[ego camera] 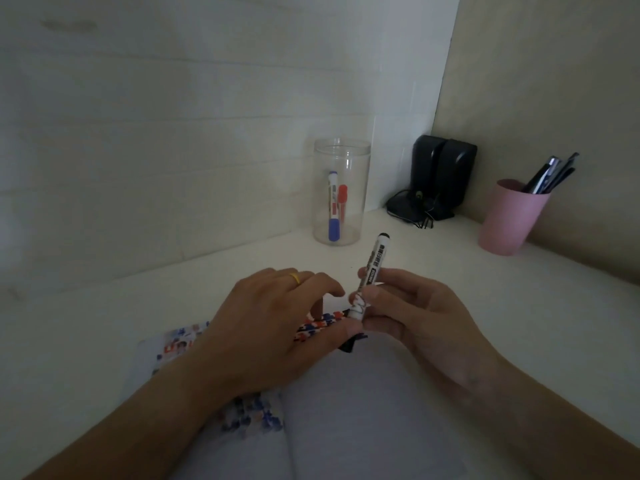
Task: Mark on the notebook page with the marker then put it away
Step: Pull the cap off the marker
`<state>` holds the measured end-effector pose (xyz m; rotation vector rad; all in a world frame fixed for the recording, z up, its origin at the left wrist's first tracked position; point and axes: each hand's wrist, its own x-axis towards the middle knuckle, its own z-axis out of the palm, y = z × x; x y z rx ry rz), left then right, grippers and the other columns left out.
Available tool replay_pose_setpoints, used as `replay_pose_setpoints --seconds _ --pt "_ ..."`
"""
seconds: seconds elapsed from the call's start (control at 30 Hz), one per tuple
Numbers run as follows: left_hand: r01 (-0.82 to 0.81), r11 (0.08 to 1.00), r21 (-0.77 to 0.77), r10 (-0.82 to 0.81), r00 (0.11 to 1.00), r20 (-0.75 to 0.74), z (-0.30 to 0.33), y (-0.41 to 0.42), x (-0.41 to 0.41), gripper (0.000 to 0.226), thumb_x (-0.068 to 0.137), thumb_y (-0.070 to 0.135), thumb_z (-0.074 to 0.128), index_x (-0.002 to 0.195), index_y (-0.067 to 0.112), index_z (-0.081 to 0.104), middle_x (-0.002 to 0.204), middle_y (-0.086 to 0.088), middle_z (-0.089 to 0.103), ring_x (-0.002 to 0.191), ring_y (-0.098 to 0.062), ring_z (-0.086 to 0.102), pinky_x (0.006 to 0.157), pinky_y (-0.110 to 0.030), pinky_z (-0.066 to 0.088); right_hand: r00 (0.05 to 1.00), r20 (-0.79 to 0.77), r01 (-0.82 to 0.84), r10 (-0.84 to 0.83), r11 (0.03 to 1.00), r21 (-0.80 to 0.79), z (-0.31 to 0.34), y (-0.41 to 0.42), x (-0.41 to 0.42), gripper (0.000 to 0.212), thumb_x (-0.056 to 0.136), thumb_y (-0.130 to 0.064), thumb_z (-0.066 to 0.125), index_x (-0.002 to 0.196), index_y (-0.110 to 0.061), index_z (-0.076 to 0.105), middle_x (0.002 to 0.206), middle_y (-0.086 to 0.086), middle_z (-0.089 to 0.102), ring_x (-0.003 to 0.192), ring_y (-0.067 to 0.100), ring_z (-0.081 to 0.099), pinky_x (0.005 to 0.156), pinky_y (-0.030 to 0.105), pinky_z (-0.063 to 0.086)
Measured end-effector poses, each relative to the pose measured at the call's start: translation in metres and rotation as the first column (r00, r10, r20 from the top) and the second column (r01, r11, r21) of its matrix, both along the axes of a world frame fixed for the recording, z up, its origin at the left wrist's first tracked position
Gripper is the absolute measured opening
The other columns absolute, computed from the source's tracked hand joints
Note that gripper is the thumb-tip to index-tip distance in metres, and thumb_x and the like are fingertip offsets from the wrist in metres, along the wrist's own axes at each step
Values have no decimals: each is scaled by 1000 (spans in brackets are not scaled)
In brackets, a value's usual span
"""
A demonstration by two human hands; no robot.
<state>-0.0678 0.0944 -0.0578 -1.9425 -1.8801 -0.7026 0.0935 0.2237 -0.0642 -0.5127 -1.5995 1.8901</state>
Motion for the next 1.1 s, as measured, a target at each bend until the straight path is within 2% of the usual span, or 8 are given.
replay_pose_setpoints --seconds 0.17,0.4,0.53,0.67,0.8,0.87,1.0,1.1 --pt "-2 998 55 6 998 -70 -2 2 -3 37 96 54 49 103 23 69 82 7 72 67 -14 63 65 -29 49 998 -58 -25 19 995 -96 -3 -7 -2 24 87 -5 70 107 8 67 106 27 76 99 37 76 89 39 61" --pt "33 997 68 -28 997 -71 -2 4 -3 37 94 48 51 101 19 73 88 6 73 64 -14 61 64 -21 38 998 -32 63 -61 996 70 -5 -10 -3 25 84 -19 71 96 2 75 67 11 68 59 18 61 54 26 51" --pt "24 999 41 -20 997 -77 -1 4 -4 39 95 46 49 102 16 73 84 3 71 59 -16 58 59 -21 40 989 -78 131 -124 987 92 -4 -5 -2 21 88 -19 68 77 -2 74 60 7 66 52 15 59 51 24 51" --pt "23 1000 9 -22 996 -81 -3 4 0 39 100 42 41 97 15 68 80 1 67 56 -18 57 53 -32 50 993 -98 77 -69 993 86 -4 -4 -3 21 91 -15 66 84 4 72 63 10 70 53 17 63 51 23 53" --pt "38 997 -68 -44 996 -82 3 1 8 24 103 34 35 88 22 50 70 7 53 52 -13 47 53 -23 37 990 -130 74 -57 989 126 -2 -4 -3 24 88 -18 65 76 2 71 59 11 66 49 17 58 46 23 49" --pt "61 995 -78 -69 992 -104 4 2 9 20 102 29 37 86 23 46 66 8 50 50 -11 45 55 -27 38 990 -134 67 -50 990 121 -2 -4 -3 24 88 -18 64 70 -2 70 57 11 64 46 17 56 44 23 48" --pt "118 985 -129 -101 986 129 2 1 10 40 104 37 27 84 15 54 66 2 54 60 -17 47 66 -31 38 987 -149 66 -51 993 98 2 -6 -4 28 88 -16 63 63 -6 66 51 9 61 40 16 53 40 22 46" --pt "178 981 -81 -166 977 133 7 1 16 42 106 32 28 82 14 58 66 -2 60 64 -18 51 67 -34 39 984 -161 85 -71 993 86 3 -6 -3 35 93 -10 59 59 -6 65 47 8 60 37 15 50 37 21 44"
